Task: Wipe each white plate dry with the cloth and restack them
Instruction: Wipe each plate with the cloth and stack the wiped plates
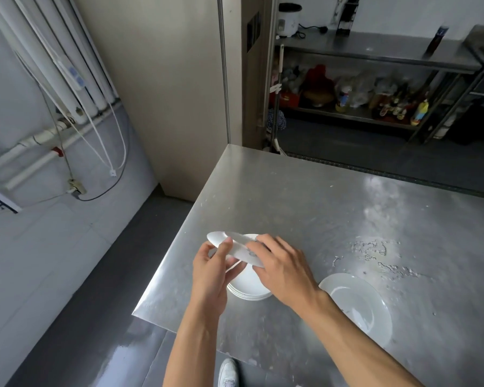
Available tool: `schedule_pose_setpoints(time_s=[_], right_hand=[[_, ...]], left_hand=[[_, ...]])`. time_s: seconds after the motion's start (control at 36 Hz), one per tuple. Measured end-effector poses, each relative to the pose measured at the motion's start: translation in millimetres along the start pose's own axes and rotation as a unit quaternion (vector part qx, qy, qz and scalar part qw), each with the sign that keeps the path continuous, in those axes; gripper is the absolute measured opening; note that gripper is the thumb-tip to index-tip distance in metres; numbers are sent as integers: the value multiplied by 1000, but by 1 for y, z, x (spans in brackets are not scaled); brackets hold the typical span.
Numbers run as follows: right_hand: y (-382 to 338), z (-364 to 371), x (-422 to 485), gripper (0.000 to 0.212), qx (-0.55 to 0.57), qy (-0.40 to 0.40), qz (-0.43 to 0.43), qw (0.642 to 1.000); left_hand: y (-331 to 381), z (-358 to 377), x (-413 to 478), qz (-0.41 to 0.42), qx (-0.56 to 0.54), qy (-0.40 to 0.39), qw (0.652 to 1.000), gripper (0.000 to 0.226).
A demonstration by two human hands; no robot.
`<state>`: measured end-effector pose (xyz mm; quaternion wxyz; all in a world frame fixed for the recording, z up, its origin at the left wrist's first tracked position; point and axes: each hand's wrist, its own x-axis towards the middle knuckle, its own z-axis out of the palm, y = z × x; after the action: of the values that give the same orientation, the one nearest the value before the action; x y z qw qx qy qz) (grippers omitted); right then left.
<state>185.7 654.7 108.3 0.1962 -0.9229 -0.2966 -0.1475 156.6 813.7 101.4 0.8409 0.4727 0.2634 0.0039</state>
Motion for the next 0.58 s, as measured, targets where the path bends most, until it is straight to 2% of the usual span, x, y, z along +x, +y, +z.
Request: schedule_pose_setpoints(time_s=[0.06,0.11,0.22,0.25,0.33,0.39,0.42,0.47,0.58], right_hand=[[3,2,-2,38,44,4,32,999],[9,3,-2,33,103,1,103,989],[26,8,-2,11,183,-7,209,961],[30,9,-1,13,202,-12,237,950],[45,9,-1,22,296,-19,345,891],[52,7,-4,12,378,-3,396,837],[54,5,-6,6,418,5,412,810],[58,2,-11,14,481,18,427,766],[67,-4,-21,19,508,25,434,744]], left_hand=[[0,2,2,2,16,1,1000,31],[-2,1,4,6,47,11,999,31],[-15,-13,11,38,129,53,989,19],[-19,-17,13,41,155,57,985,20],[-30,-24,17,1,198,53,979,42],[-34,-24,16,-45,179,38,982,53],[-35,-23,16,-68,153,24,986,53],[-38,-22,16,-105,94,-18,990,45],[-40,-9,15,-124,43,-82,988,39]])
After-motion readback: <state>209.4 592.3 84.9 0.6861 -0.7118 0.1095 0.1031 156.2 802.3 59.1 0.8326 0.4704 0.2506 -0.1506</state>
